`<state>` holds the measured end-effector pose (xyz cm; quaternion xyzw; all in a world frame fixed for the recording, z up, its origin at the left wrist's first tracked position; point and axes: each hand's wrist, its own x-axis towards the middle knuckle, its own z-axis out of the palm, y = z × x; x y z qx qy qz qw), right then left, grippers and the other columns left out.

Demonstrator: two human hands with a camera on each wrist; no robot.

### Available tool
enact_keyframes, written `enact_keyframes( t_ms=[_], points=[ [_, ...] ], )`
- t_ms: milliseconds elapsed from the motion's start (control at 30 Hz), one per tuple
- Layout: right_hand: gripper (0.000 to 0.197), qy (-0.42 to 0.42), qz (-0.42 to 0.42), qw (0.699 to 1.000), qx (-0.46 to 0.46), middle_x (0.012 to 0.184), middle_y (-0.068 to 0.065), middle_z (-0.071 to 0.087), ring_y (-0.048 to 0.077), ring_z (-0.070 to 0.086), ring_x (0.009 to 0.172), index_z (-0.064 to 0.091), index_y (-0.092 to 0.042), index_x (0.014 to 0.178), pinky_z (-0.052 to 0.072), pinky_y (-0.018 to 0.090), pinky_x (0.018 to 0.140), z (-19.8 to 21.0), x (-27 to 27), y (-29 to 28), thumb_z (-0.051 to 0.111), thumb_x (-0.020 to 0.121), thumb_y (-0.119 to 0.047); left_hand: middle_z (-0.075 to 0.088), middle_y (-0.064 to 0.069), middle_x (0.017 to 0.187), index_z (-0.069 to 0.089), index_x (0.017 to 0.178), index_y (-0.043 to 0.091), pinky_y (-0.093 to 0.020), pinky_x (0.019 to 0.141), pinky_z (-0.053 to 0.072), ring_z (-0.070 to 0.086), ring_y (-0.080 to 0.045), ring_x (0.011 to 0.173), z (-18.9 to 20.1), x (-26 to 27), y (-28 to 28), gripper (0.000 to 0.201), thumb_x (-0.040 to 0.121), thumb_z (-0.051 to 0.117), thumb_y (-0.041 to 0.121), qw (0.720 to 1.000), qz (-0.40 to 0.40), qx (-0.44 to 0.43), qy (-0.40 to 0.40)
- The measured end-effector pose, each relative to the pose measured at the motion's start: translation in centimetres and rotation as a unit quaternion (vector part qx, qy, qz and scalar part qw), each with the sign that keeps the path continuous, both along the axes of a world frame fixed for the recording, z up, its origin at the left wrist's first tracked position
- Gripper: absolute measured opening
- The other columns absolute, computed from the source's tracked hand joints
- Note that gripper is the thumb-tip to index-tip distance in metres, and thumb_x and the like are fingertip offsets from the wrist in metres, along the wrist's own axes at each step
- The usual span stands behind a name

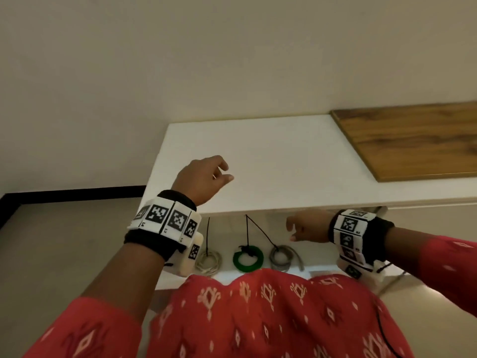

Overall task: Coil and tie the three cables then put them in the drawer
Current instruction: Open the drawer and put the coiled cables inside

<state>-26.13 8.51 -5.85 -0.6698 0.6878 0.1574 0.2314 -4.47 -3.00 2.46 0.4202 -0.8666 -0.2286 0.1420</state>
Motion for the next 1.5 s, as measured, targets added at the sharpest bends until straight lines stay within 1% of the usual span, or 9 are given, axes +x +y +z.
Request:
enact_keyframes(
  t_ms=[300,433,533,667,733,833,1233,1333,1500],
  points=[
    [0.053,-0.019,-0.080,0.970,-0.228,0.127,0.009,0.049,0.028,0.049,0.112,0.050,-0.016,0.125,0.037,0.033,0.094,-2.4,-2.0,6.0,0.051,0.085,-0.050,0.054,-0.016,0.127,0.050,0.124,0.005,-0.043,0.104,0.034,0.035,-0.032,0.130,-8.4,6.5,3.3,0.048,0.087,0.054,0.036,0.996,0.060,-0.058,-0.038],
    [0.101,-0.042,-0.060,0.964,-0.257,0.139,0.017,0.043,0.037,0.045,0.125,0.046,-0.013,0.131,0.037,0.046,0.102,-4.4,-1.2,8.0,0.019,0.066,-0.085,0.044,-0.019,0.139,0.043,0.132,0.005,-0.049,0.112,0.024,0.023,-0.036,0.139,-12.7,7.7,5.4,0.092,0.077,0.010,0.070,0.994,0.012,-0.058,-0.089],
    [0.084,-0.028,-0.048,0.981,-0.187,0.131,0.014,0.056,0.031,0.054,0.120,0.047,-0.017,0.125,0.053,0.043,0.088,-5.8,-0.1,8.4,0.007,0.080,-0.076,0.012,-0.013,0.155,0.019,0.144,0.012,-0.046,0.117,0.009,-0.001,-0.030,0.144,-14.8,8.6,5.6,0.127,0.050,-0.019,0.088,0.992,0.005,0.000,-0.126],
    [0.075,0.012,-0.025,0.976,-0.218,0.133,0.008,0.053,0.021,0.044,0.122,0.044,-0.019,0.126,0.052,0.030,0.087,-7.3,-0.1,8.4,0.003,0.087,-0.067,0.017,-0.022,0.151,0.000,0.145,0.027,-0.060,0.110,0.021,-0.018,-0.024,0.141,-17.0,9.5,5.6,0.105,0.061,0.002,0.091,0.991,-0.045,0.012,-0.122],
    [0.077,0.006,0.008,0.975,-0.223,0.152,0.007,0.023,0.020,0.022,0.137,0.030,-0.019,0.140,0.031,0.030,0.108,-7.4,-0.3,8.6,0.008,0.086,-0.070,0.022,-0.023,0.148,-0.014,0.142,0.038,-0.058,0.103,0.026,-0.028,-0.010,0.138,-17.9,9.7,5.1,0.086,0.073,0.010,0.083,0.991,-0.049,-0.014,-0.125],
    [0.082,0.003,0.051,0.967,-0.251,0.157,-0.002,-0.014,0.013,-0.009,0.145,0.003,-0.022,0.147,0.003,0.031,0.113,-7.8,-0.8,8.4,0.013,0.083,-0.073,-0.014,-0.002,0.155,-0.026,0.136,0.042,-0.047,0.112,0.009,-0.034,-0.005,0.134,-18.7,9.8,4.9,0.086,0.071,0.013,0.084,0.989,-0.067,-0.077,-0.105],
    [0.100,0.089,0.090,0.940,-0.318,0.156,0.008,-0.015,0.022,-0.011,0.145,0.002,-0.015,0.146,0.002,0.037,0.115,-8.6,-2.6,4.4,0.037,0.072,-0.073,-0.034,0.031,0.142,-0.028,0.134,0.045,-0.022,0.108,-0.020,-0.030,0.004,0.134,-18.9,7.2,0.9,0.105,0.060,0.030,0.089,0.993,-0.078,-0.087,-0.018],
    [0.092,0.092,0.073,0.945,-0.306,0.156,0.008,-0.015,0.022,-0.010,0.145,0.000,-0.014,0.146,0.003,0.037,0.115,-8.4,-3.4,2.8,0.020,0.079,-0.074,-0.025,0.024,0.149,-0.017,0.142,0.035,-0.029,0.110,-0.012,-0.022,-0.002,0.139,-18.7,6.4,-0.7,0.100,0.067,0.024,0.086,0.991,-0.070,-0.104,-0.055],
    [0.078,0.079,0.006,0.960,-0.270,0.149,0.010,0.032,0.020,0.004,0.144,0.025,-0.019,0.143,0.004,0.034,0.113,-8.1,-4.0,0.4,0.011,0.084,-0.069,0.063,-0.008,0.123,0.043,0.122,0.014,-0.038,0.104,0.035,0.050,-0.026,0.116,-18.0,4.4,-2.0,0.072,0.087,0.006,0.065,0.964,-0.041,-0.228,-0.130]
  ],
)
